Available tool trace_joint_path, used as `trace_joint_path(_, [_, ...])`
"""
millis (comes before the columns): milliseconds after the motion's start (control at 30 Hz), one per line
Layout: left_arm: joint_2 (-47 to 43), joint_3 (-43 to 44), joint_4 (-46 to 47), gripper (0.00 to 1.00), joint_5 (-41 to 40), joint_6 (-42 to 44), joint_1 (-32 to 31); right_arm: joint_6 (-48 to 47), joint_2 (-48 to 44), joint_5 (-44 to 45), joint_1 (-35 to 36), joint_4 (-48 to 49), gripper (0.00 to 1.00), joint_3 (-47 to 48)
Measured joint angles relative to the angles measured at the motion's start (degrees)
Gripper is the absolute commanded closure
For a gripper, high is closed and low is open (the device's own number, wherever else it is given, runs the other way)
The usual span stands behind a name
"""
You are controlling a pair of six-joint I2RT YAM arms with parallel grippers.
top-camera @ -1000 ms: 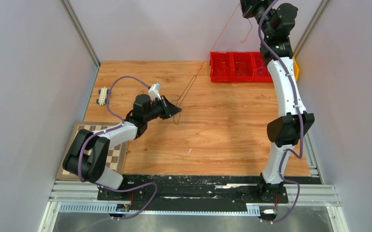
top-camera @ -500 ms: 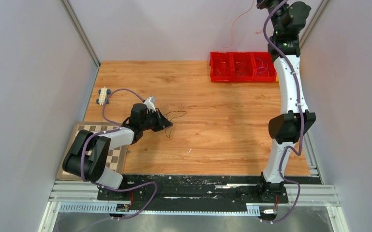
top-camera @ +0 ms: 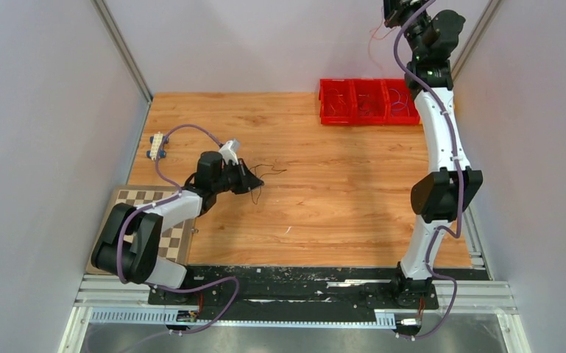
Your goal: Untangle the cables
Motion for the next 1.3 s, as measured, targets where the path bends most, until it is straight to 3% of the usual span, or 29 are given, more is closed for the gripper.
trace_joint_path(233, [0.0,6.8,-1.0,1.0,4.1,3.1,0.0,-1.5,-0.2,-1.2,0.0,-0.2,1.0,-5.4])
trace_joint_path(600, [0.4,7.8,-1.5,1.0,8.4,3.2,0.0,-1.2,0.7,-5.5,0.0,1.6,1.0,-6.4])
trace_joint_path(933, [3.5,9.5,-1.8,1.0,9.2,3.1,0.0,-1.8,9.4,-6.6,0.1,6.1,1.0,-6.1])
trace_joint_path(1300, [4.5,11.3,-2.8,1.0,9.8,3.2,0.8,-2.8,17.7,-7.4,0.1,6.7,1.0,0.5])
